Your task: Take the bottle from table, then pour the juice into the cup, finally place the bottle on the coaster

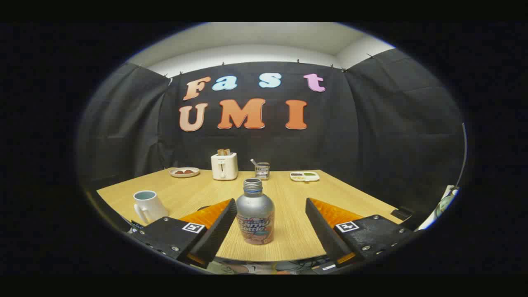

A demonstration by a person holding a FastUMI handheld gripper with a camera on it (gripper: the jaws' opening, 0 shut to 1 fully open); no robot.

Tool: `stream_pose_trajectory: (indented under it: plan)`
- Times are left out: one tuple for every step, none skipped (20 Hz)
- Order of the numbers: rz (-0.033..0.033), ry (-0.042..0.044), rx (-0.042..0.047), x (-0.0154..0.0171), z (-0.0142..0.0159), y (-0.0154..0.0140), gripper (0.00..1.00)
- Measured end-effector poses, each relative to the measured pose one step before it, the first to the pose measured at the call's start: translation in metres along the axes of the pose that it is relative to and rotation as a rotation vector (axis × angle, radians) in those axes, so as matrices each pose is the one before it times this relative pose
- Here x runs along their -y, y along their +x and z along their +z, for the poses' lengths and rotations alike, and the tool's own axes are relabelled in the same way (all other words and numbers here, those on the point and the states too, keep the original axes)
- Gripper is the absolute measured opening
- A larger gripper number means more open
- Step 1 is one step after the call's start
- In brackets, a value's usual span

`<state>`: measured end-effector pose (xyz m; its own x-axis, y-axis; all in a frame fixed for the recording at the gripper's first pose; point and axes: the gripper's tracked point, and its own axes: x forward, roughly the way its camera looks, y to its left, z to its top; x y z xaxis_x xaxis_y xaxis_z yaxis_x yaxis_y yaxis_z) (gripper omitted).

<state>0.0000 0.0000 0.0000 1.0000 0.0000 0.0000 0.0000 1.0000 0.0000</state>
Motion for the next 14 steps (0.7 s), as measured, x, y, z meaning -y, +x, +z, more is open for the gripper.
stream_pose_trajectory:
  plan:
    - [0.00402,0.00073,-0.00897,-0.00033,-0.00265,0.00005,0.99]
    - [0.00483,0.00460,-0.00610,-0.00015,-0.00090,-0.00105,0.99]
    - [0.00396,0.00605,-0.00180,-0.00012,-0.00013,-0.00142,0.99]
    - [-0.00220,0.00906,-0.00086,0.00087,-0.00027,-0.00083,0.99]
    - [0.00159,0.00896,-0.00168,0.00123,-0.00251,-0.00212,0.99]
    - [0.00421,0.00819,-0.00661,0.00060,-0.00161,-0.00194,0.99]
    - [-0.00161,0.00877,-0.00740,0.00143,-0.00195,-0.00018,0.99]
    - [-0.00464,0.00961,0.00640,0.00149,0.00274,-0.00069,0.99]
    - [0.00082,0.00768,0.00656,-0.00085,0.00253,-0.00072,0.99]
    - [0.00528,0.00404,0.00074,-0.00216,-0.00074,-0.00068,0.99]
    - [0.00419,0.00141,0.00105,-0.00098,-0.00026,-0.00018,0.99]
    - [0.00002,-0.00048,0.00461,-0.00010,0.00057,0.00055,0.99]
    - [-0.00224,-0.00320,-0.00224,0.00100,-0.00094,0.00111,0.99]
    - [-0.00171,-0.00371,-0.00559,-0.00044,-0.00313,0.00116,0.99]
